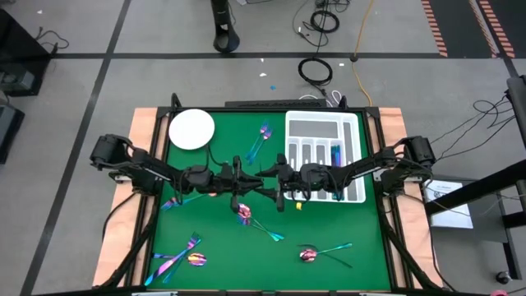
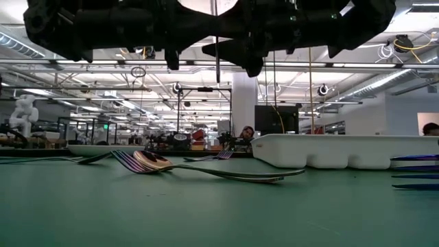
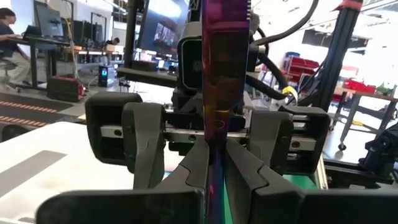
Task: Sort silverware
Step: Put the blue knife into the white cutlery tray
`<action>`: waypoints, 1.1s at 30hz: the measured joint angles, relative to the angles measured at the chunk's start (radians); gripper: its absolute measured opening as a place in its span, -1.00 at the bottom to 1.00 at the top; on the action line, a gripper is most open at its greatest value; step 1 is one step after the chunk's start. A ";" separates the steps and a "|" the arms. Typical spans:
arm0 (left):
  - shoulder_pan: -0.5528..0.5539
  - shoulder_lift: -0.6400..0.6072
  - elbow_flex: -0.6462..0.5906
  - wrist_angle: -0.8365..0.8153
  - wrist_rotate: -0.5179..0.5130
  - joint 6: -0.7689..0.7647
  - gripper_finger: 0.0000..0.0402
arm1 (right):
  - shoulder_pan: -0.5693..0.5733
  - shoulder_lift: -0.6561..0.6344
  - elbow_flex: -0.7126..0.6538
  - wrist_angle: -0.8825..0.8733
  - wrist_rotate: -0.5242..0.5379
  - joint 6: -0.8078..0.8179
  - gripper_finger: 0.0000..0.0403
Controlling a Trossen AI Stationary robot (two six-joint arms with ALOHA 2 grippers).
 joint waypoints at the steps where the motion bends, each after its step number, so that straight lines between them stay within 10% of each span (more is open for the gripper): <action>1: 0.000 -0.003 0.000 -0.006 0.000 0.000 -0.87 | 0.000 0.000 0.000 -0.004 0.001 0.000 0.19; 20: 0.006 -0.005 -0.001 -0.059 -0.003 0.008 -0.87 | -0.003 -0.035 0.002 -0.137 -0.005 0.000 0.14; 33: 0.008 -0.005 -0.002 -0.062 -0.011 0.008 -0.87 | -0.002 -0.035 0.002 -0.121 -0.009 -0.007 -0.72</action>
